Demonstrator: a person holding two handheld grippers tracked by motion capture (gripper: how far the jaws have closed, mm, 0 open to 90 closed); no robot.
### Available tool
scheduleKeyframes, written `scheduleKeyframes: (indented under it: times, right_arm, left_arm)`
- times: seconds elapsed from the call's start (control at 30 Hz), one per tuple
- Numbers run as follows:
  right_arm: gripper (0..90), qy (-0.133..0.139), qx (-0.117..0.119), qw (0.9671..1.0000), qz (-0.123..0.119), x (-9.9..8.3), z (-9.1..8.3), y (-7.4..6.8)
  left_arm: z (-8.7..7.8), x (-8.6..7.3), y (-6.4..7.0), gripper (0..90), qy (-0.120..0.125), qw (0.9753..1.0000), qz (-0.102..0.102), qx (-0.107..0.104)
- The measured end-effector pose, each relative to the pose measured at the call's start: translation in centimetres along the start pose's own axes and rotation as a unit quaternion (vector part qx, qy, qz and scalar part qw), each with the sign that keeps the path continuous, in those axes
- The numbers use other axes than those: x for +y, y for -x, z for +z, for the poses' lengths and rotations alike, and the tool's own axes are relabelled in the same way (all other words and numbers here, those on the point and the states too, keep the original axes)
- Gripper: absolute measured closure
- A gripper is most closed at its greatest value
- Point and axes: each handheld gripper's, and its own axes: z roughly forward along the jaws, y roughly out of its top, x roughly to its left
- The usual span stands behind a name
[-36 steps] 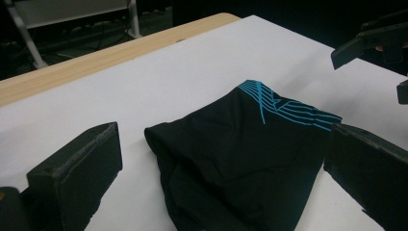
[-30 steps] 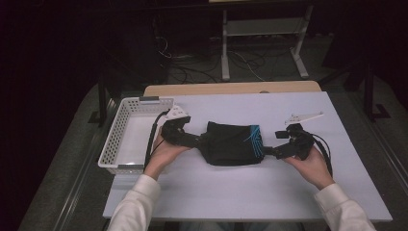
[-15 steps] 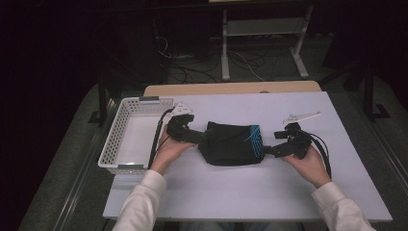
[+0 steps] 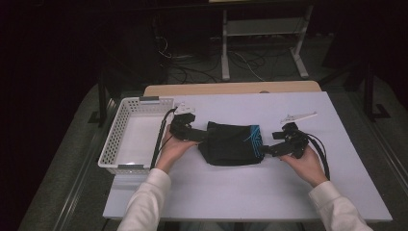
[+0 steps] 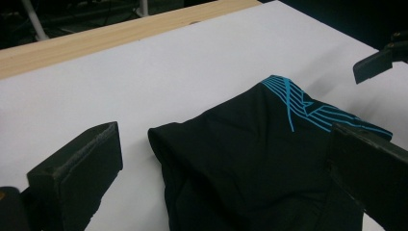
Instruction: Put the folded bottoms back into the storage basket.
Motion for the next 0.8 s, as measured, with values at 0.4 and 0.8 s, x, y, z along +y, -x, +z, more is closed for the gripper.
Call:
scheduleKeyframes:
  times: [0.4, 0.8]
  right_arm:
    - [0.0, -0.003, -0.002, 1.0000, 0.007, -0.4, 0.7, 0.3]
    - [0.0, -0.014, 0.001, 0.9998, 0.015, -0.6, 1.3, 0.4]
  left_arm:
    - [1.5, -0.2, -0.2, 0.1, -0.009, 0.9999, -0.008, 0.009]
    - [3.5, -1.2, -1.1, 0.1, -0.036, 0.9987, -0.035, 0.005]
